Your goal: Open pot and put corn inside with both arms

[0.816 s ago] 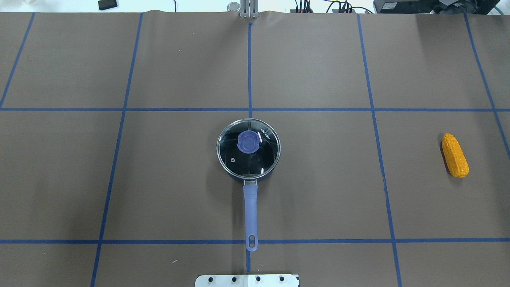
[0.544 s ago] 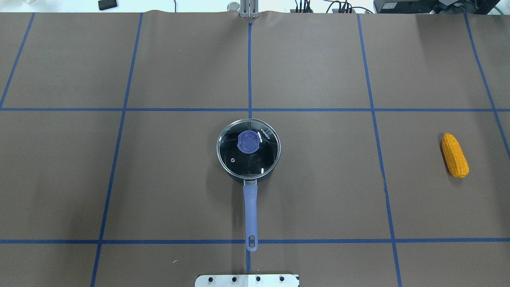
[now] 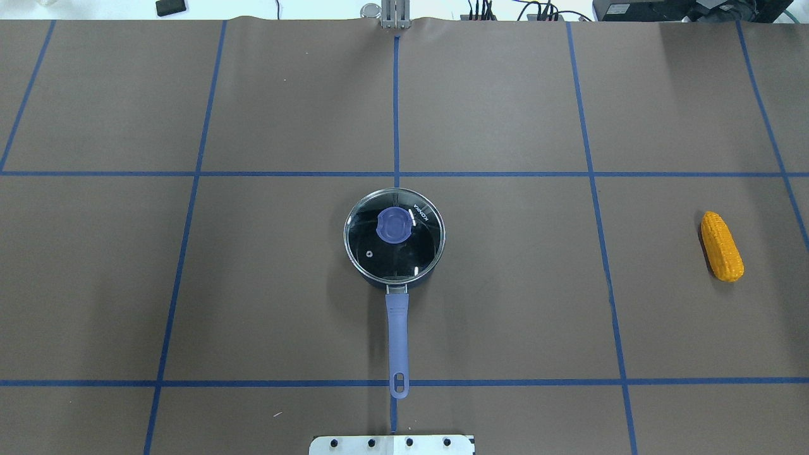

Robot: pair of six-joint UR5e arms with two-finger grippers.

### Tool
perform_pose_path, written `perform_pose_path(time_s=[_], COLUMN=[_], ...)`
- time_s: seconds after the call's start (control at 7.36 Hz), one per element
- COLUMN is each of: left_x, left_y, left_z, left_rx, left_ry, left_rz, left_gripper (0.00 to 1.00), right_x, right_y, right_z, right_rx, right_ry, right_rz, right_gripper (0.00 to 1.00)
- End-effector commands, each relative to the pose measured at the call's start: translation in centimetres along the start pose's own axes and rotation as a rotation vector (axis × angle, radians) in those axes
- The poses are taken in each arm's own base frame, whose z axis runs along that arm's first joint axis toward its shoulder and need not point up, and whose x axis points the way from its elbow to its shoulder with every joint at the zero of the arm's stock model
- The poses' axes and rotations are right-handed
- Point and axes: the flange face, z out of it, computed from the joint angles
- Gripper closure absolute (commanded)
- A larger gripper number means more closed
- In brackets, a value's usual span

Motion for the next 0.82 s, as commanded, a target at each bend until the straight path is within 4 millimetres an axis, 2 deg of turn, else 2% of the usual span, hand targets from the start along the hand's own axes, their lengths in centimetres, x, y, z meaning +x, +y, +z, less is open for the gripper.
perform_pose_path(time_s=[0.0,0.14,0.27,0.54,0.68], left_x=[9.6,15.2,20.5,29.9,35.1], left_y=[-5.4,-7.4,-9.0,-11.1,-11.9], left_z=[-0.1,0.7,1.7,4.4,6.2], left_rx=[-0.011,-0.02,-0.032,-0.042,-0.05], left_ry=[0.049,0.08,0.106,0.107,0.101], left_rz=[-0.123,-0.183,-0.216,-0.293,-0.329], left_gripper=[0.02,0.02,0.02,0.02,0.02], right_x=[-3.9,-7.6,-11.8,-16.5,-18.3], right_y=[-1.4,-3.1,-4.5,-3.6,-3.1], right_z=[1.7,2.4,4.0,8.9,10.4], right_rx=[0.007,0.032,0.028,-0.057,-0.068], right_ry=[-0.032,-0.053,-0.064,-0.056,-0.028], right_rz=[0.012,0.091,0.041,-0.016,0.016], right_gripper=[0.0,0.0,0.0,0.01,0.0])
